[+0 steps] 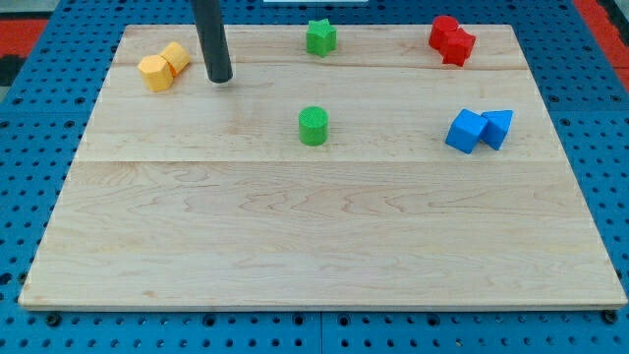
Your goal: Move the green star to the top of the green circle
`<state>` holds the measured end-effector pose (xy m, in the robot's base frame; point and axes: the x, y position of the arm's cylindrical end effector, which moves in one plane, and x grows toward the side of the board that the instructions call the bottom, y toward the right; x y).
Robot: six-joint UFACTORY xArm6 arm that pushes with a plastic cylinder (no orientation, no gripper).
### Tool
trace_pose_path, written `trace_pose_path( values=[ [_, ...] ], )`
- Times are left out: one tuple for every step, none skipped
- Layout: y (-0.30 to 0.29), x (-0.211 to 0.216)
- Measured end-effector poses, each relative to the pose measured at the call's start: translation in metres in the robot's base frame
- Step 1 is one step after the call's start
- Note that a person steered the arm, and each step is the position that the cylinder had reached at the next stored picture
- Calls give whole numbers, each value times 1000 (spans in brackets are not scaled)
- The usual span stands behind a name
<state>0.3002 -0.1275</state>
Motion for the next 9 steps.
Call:
trace_pose_path(
  values=[
    [0,2],
    [5,0],
    [24,-19],
    [35,-40],
    [42,-74],
    [36,-101],
    [42,-108],
    [72,-107],
    [127,-107]
  ],
)
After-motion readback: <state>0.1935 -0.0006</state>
